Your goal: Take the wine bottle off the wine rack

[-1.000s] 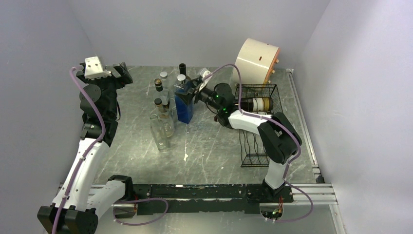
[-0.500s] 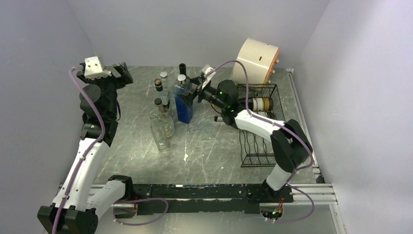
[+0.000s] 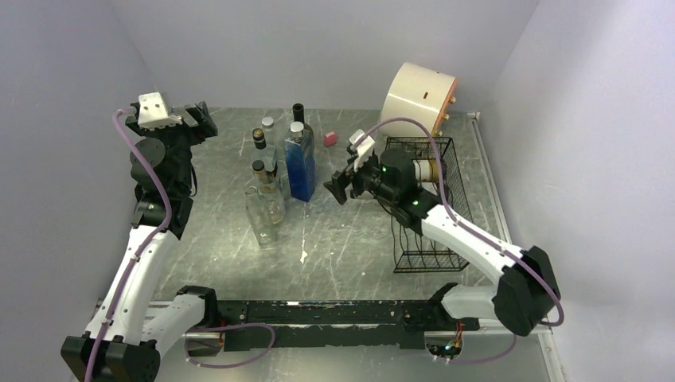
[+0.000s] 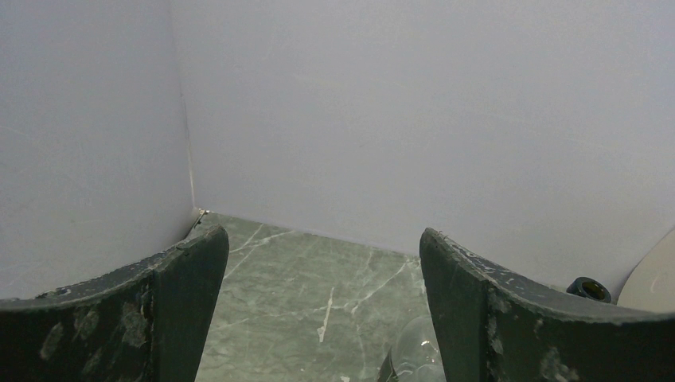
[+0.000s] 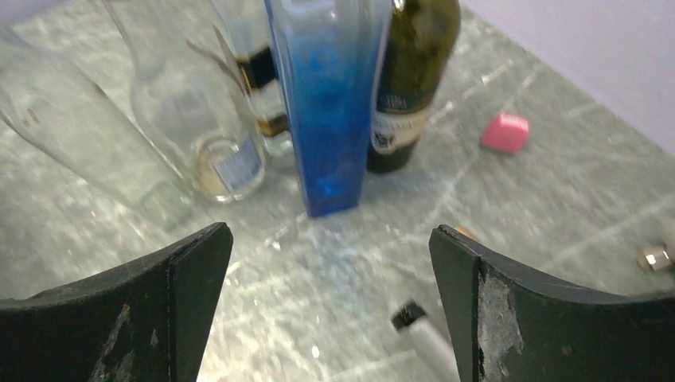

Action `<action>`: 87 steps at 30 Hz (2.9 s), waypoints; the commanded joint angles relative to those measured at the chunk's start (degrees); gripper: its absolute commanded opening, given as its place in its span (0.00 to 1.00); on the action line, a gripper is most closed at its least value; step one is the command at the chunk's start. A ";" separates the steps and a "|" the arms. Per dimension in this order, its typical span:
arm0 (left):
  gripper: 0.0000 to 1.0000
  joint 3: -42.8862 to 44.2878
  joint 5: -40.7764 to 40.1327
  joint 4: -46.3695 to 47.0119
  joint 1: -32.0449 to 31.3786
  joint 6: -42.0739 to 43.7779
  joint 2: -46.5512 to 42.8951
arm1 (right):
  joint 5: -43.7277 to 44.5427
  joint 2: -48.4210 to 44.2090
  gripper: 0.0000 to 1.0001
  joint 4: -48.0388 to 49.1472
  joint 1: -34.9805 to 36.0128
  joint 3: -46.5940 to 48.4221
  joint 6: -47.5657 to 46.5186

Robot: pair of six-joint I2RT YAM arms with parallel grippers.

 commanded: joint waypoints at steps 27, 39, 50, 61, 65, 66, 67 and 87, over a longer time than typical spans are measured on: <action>0.93 1.51 0.99 0.19 0.01 -0.23 -0.33 | 25.31 15.30 0.88 -30.62 2.03 8.96 -34.50; 0.93 1.50 1.28 0.29 0.11 -0.18 -0.16 | 43.62 25.13 0.82 -21.61 5.39 5.25 -40.52; 0.93 1.69 1.99 0.09 0.47 -0.31 -0.08 | 50.18 28.91 0.64 -18.04 5.41 3.32 -43.28; 0.93 1.83 2.25 -0.15 0.45 -0.83 0.40 | 48.87 28.93 0.37 -19.71 7.50 4.43 -39.71; 0.93 1.62 3.01 0.07 0.45 -0.77 0.34 | 49.78 28.23 0.27 -19.72 10.59 4.09 -37.69; 0.93 1.60 2.85 0.09 0.54 -0.68 0.39 | 50.08 28.14 0.26 -19.61 11.49 4.00 -37.41; 0.93 1.72 2.83 -0.01 0.62 -0.73 0.44 | 50.80 28.04 0.26 -19.37 12.69 3.91 -37.21; 0.93 2.10 4.09 -0.49 1.34 -1.75 1.57 | 52.21 19.47 0.00 -25.81 29.78 11.94 -23.96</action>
